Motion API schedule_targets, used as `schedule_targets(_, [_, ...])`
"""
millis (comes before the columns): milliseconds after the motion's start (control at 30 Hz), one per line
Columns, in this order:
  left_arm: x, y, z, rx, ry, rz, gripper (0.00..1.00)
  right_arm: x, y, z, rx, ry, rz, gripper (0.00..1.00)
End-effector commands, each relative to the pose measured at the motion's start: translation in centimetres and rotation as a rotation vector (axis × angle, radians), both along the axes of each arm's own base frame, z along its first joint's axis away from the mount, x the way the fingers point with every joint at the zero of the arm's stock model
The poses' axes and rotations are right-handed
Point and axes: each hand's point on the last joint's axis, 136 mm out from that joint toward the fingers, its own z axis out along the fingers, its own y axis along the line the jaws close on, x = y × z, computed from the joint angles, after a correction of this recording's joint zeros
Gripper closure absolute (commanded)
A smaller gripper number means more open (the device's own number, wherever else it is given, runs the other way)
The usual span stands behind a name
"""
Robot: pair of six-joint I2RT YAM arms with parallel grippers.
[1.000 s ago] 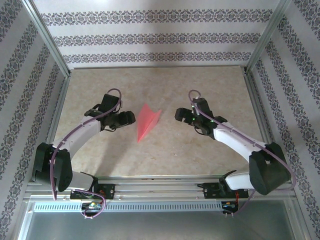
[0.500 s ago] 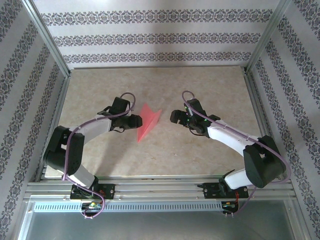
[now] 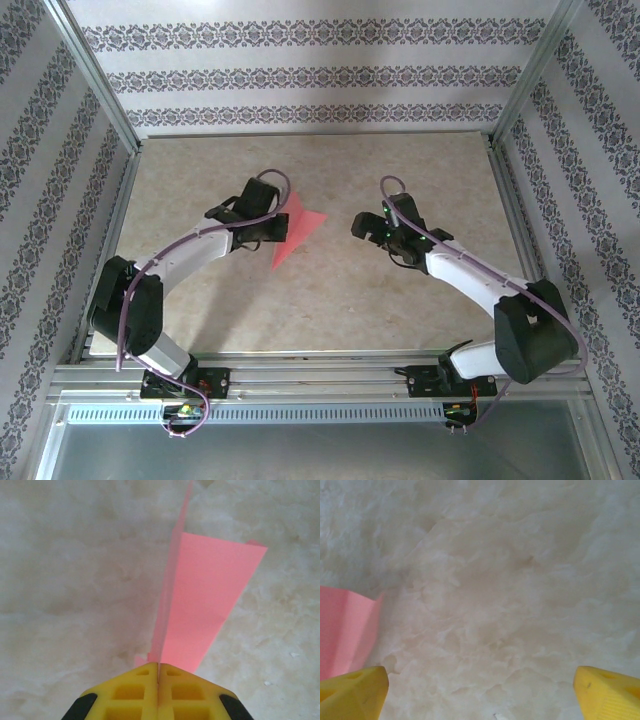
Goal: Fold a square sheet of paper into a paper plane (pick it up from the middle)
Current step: Turn over the paper at the center of the table, then fold the wing for the fifth time at the center of the table.
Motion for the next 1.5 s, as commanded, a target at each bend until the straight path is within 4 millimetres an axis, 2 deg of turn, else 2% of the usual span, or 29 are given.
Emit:
schedule_targets(0, [-0.9,2.1,0.9,0.326,-0.043,0.014,0.95,-0.4,-2.1,0.0,-0.018,-0.006,-0.068,0.03])
schedule_targets(67, [-0.6,1.6,1.2,0.446,-0.068,0.01,0.95,-0.6,-3.1,0.1,-0.017,-0.012,-0.097,0.02])
schedule_targets(133, [-0.3,0.6,0.5,0.545,-0.075,-0.011,0.95,-0.9,-3.9,0.1,-0.015,-0.018,-0.122,0.02])
schedule_targets(267, [0.0,-2.5,-2.2,0.655,-0.062,-0.08,0.95,-1.4,-5.7,0.1,0.002,-0.023,-0.173,0.02])
schedule_targets(433, [-0.3,-5.8,-5.5,0.676,-0.021,-0.147,0.92,-2.2,-7.1,0.0,0.015,-0.027,-0.215,0.02])
schedule_targets(500, [-0.7,-6.8,-6.1,0.645,0.009,-0.165,0.84,-2.5,-7.6,0.0,0.016,-0.027,-0.226,0.02])
schedule_targets(567, [-1.2,-7.4,-6.1,0.597,0.038,-0.179,0.7,-2.5,-7.8,0.0,0.018,-0.029,-0.235,0.02])
schedule_targets(700, [-2.7,-8.8,-4.2,0.431,0.091,-0.221,0.49,-2.4,-7.9,0.2,0.026,-0.031,-0.232,0.03])
schedule_targets(767, [-3.5,-9.2,-3.0,0.353,0.102,-0.239,0.42,-2.3,-7.7,0.2,0.032,-0.026,-0.224,0.03])
schedule_targets(900, [-4.4,-8.1,-0.6,0.195,0.111,-0.21,0.38,-2.0,-7.0,-0.1,0.052,-0.016,-0.201,0.03])
schedule_targets(1000, [-4.7,-6.2,0.2,0.087,0.099,-0.15,0.38,-1.8,-6.3,-0.1,0.061,-0.013,-0.182,0.03])
schedule_targets(1133, [-5.1,-3.3,-1.3,0.05,0.086,-0.07,0.39,-1.5,-4.9,-0.2,0.063,-0.003,-0.136,0.04])
schedule_targets(1233, [-5.0,-2.6,-3.1,0.004,0.119,-0.037,0.41,-1.2,-3.7,-0.4,0.071,0.007,-0.106,0.04])
schedule_targets(1333, [-4.3,-2.4,-4.4,-0.003,0.137,-0.008,0.42,-1.0,-2.3,-0.6,0.085,0.021,-0.075,0.04])
schedule_targets(1467, [-2.7,-0.6,-5.7,0.088,0.132,0.075,0.43,-0.8,-0.3,-0.9,0.115,0.031,-0.027,0.04])
